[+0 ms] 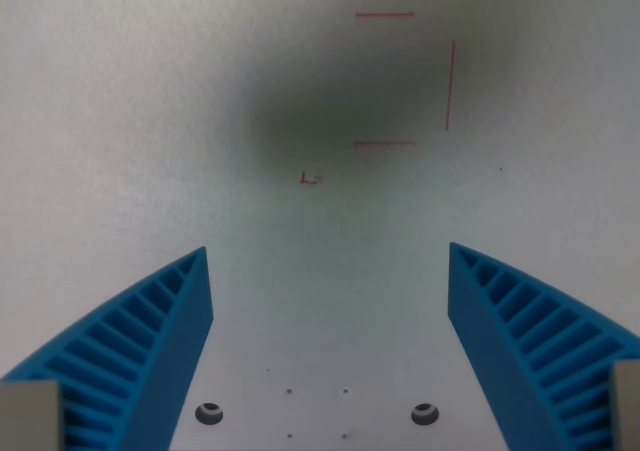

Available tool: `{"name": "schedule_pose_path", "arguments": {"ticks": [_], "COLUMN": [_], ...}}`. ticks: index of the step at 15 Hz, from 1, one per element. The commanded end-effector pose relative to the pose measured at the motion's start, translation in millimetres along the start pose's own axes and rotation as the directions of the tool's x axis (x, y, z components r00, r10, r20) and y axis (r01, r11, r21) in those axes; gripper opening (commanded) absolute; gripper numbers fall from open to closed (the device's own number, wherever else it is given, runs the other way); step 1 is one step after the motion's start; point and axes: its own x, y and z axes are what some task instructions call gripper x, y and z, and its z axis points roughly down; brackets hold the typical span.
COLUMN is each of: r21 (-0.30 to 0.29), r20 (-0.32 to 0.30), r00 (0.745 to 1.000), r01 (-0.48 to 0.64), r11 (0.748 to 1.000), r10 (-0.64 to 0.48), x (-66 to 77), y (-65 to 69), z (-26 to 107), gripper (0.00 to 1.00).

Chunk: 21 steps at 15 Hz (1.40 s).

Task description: Rotate around gripper negative y

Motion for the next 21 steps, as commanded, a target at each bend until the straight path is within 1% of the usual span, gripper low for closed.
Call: {"name": "schedule_pose_path", "arguments": {"ticks": [1,11,21], "r21": [0.0,0.0,0.0], "r20": [0.008,0.125,0.239], "r00": [1.0,0.992,0.971], "r01": [0.0,0.0,0.0], "r11": [1.0,1.0,1.0], "r10": [0.0,0.0,0.0], "x": [0.1,0.1,0.1], "y": [0.1,0.1,0.1], "z": [-1.5,-1.5,-1.5], "gripper": [1.0,1.0,1.0]}}
